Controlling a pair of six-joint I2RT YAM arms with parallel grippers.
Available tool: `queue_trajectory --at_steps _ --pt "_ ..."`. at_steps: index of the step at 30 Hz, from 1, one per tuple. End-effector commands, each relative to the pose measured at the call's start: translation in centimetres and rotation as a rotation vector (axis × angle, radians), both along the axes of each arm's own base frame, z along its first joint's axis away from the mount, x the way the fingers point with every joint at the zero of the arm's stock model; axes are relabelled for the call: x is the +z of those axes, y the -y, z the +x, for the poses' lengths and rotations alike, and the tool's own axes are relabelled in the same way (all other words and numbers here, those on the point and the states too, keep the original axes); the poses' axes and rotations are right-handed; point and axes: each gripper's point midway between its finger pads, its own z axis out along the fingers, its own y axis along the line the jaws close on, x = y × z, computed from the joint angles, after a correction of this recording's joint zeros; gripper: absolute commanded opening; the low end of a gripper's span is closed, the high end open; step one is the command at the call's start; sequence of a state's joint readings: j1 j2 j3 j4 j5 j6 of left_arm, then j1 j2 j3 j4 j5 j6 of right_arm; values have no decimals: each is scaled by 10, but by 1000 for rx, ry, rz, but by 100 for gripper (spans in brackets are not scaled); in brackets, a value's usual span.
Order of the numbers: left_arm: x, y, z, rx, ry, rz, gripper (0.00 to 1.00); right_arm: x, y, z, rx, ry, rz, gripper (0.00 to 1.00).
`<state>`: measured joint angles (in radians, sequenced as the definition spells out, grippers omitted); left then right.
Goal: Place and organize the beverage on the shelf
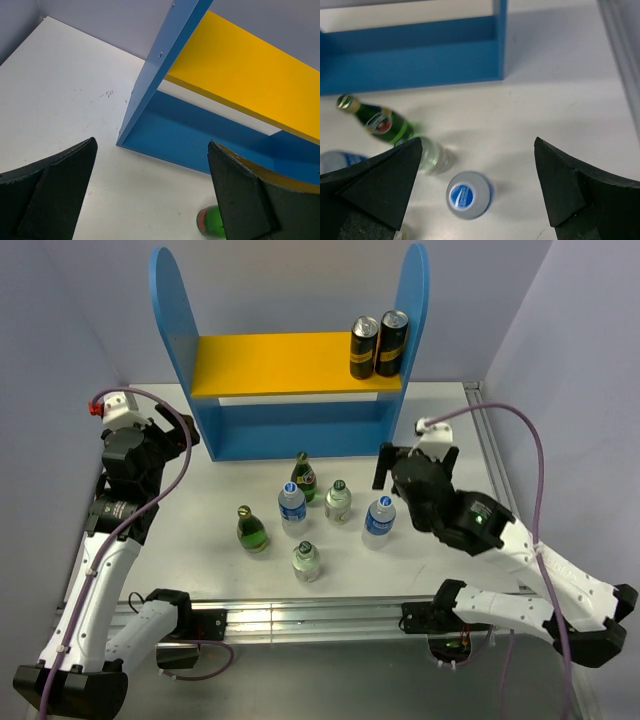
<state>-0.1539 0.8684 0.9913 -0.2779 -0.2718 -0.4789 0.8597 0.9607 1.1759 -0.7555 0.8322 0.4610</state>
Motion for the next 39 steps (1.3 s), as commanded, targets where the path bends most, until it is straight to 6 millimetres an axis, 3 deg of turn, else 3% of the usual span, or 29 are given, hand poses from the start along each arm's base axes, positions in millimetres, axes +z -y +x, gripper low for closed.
queue_trajectory --at_steps 1,5,10,22,30,33,38,39 --pt "3 -3 0 10 7 17 99 -8 -3 -24 14 39 148 100" --pt "4 -2 0 5 9 16 99 -50 -27 -52 50 -27 125 100" --pt "3 -4 -1 13 6 18 99 -78 -50 -77 48 -68 134 100" --pt "5 -3 -2 11 10 17 99 -161 -36 -100 -52 -174 320 100" --pt "4 -5 -2 17 10 18 99 -184 -51 -85 -56 -87 371 100" --pt "4 -4 -2 16 9 18 99 -205 -43 -75 -96 -77 348 100" --pt "4 -5 -1 19 7 20 99 -215 -41 -50 -121 -66 371 99" --pt "3 -5 -2 19 6 20 99 -218 -33 -44 -154 -59 358 99"
